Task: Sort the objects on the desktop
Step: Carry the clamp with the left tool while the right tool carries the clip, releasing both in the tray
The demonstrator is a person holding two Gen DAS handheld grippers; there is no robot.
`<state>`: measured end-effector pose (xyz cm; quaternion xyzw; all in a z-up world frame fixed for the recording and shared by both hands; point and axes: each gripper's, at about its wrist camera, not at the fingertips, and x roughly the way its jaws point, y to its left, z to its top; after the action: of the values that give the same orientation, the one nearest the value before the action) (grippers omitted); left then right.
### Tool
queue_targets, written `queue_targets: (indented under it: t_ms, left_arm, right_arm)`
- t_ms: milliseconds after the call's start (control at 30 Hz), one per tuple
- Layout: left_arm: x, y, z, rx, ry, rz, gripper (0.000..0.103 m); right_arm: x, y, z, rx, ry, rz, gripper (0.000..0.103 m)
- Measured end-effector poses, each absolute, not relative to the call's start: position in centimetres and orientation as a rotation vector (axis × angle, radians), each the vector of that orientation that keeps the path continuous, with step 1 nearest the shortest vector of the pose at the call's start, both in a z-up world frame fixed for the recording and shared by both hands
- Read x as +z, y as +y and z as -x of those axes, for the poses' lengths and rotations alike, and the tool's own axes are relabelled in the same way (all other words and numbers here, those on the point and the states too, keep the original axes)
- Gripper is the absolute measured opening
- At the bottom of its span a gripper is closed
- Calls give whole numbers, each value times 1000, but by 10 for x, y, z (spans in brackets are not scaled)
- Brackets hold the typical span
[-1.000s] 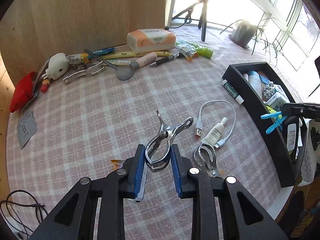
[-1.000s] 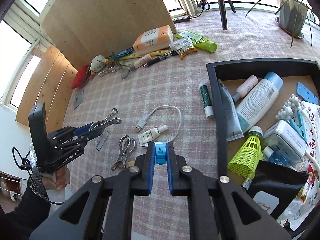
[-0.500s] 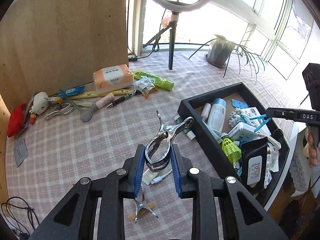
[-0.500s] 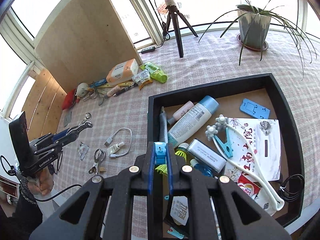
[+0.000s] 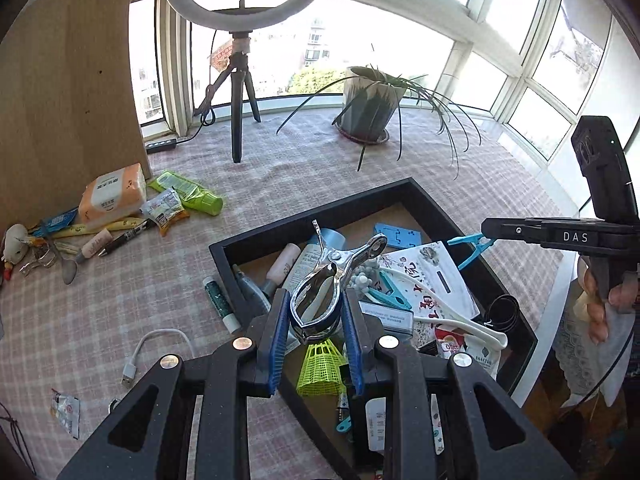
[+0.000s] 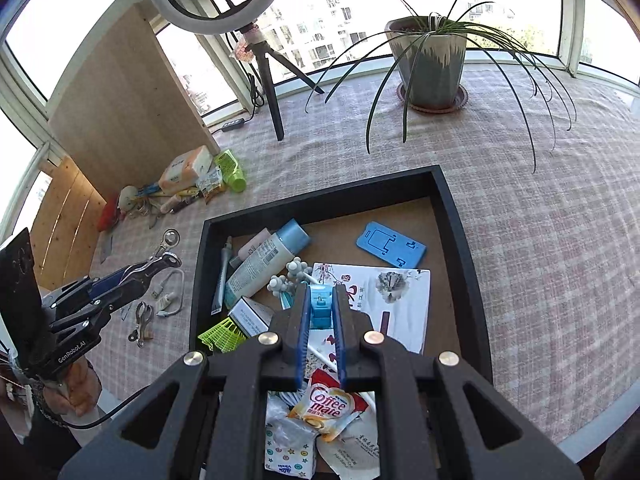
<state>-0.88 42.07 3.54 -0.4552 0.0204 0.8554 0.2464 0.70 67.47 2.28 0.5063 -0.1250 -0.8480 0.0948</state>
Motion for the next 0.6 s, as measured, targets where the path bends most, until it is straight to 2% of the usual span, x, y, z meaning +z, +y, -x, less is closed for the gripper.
queue_targets:
  t_ms: [100,133,167,233,533,600]
  left_arm:
    - [30,437,12,2277,48,1313,27]
    - [28,440,13,2271,42,1341,34]
    - [27,441,14,2271,38,1348,34]
    - [28,440,15,2287,41,1356,34]
    - [40,397,32,2320,51,1430,34]
    - [48,382,38,2353,74,1431,34]
  right_arm:
    - [21,682,-4,-2501,-371,-1504,12]
    - [20,683,-3,-2489,-373,-1520,17]
    - [19,684,-2,-2488,-375,-1537,26]
    - [20,684,-1,-2498,-372,-1538,38]
    - [36,660,21,-2421,-432,-1527,40]
    - [46,646,30,-2407,-420,-1512,44]
